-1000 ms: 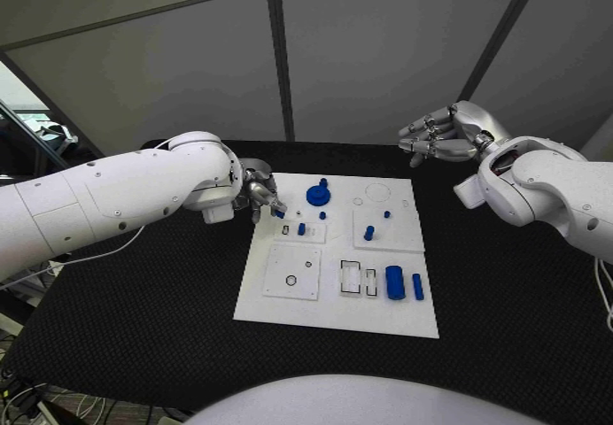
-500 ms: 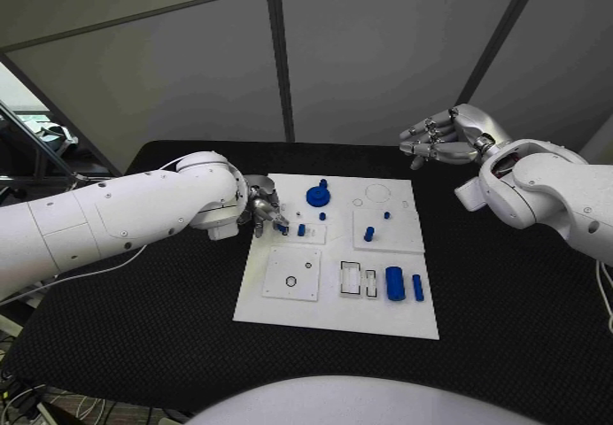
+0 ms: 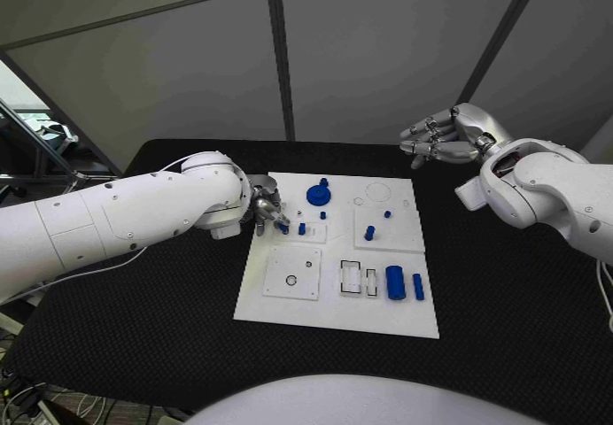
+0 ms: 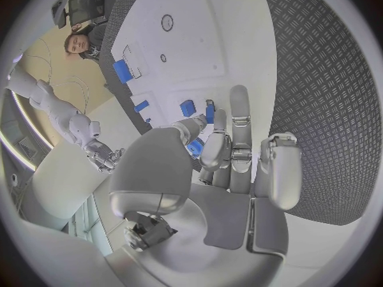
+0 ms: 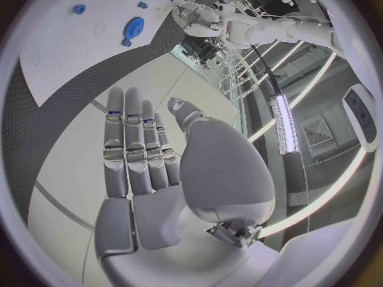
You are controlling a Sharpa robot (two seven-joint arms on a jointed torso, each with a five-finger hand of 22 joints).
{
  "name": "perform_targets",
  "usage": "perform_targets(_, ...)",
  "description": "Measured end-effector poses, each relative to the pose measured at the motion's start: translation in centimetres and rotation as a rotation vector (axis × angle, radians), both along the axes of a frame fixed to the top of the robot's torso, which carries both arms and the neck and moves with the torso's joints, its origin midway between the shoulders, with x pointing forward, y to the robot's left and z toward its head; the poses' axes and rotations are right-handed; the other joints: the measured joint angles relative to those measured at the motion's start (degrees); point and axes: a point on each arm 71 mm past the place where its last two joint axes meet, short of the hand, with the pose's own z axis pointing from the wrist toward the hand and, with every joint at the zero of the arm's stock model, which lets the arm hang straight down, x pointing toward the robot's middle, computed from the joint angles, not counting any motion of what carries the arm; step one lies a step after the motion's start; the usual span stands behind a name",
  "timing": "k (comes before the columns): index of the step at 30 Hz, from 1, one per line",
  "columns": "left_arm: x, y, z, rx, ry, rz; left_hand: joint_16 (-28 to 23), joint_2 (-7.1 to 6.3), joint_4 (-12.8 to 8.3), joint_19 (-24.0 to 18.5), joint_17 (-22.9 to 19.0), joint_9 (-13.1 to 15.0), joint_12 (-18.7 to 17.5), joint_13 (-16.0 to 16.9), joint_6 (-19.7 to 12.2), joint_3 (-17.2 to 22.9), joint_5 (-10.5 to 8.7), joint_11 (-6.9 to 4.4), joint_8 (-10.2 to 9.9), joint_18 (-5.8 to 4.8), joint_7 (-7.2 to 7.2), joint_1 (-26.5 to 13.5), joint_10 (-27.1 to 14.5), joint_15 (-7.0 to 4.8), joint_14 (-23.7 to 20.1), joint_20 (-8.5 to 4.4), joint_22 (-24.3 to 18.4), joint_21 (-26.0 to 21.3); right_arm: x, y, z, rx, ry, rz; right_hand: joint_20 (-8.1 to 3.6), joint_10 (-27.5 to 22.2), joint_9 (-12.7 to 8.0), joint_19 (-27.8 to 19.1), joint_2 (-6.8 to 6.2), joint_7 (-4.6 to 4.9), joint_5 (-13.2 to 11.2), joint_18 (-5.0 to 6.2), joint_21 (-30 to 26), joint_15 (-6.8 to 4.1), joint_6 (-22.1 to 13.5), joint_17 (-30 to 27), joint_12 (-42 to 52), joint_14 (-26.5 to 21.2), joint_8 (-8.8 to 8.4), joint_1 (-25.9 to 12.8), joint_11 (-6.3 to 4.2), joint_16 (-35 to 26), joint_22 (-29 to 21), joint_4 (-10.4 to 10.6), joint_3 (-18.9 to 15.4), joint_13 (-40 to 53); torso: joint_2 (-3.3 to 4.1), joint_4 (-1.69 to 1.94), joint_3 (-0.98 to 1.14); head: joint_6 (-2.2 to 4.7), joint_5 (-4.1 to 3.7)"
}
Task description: Assemble the parts on the task board
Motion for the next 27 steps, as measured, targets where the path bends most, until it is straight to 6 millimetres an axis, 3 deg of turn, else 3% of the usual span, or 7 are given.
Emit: perform_targets(27,-0.02,-0.51,-0.01,0.024,-0.003,-0.029,0.0,-0.35,-0.5,0.0,0.0,0.3,0.0,-0.1,0.1,1.2,-0.28,-0.11,0.4,0.0,-0.14,-0.4,0.3,0.01,0.0,0.0,0.0,0.2,0.01,0.04,-0.03,0.0,0.0,0.002,0.0,0.0,0.0,0.0,0.0,0.0,0.2,0.01,-0.2,0.0,0.0,0.0,0.0,0.0,0.0,0.0,0.0,0.0,-0.1,0.0,0.0,0.0,-0.02,0.0,0.01,-0.32,-0.07)
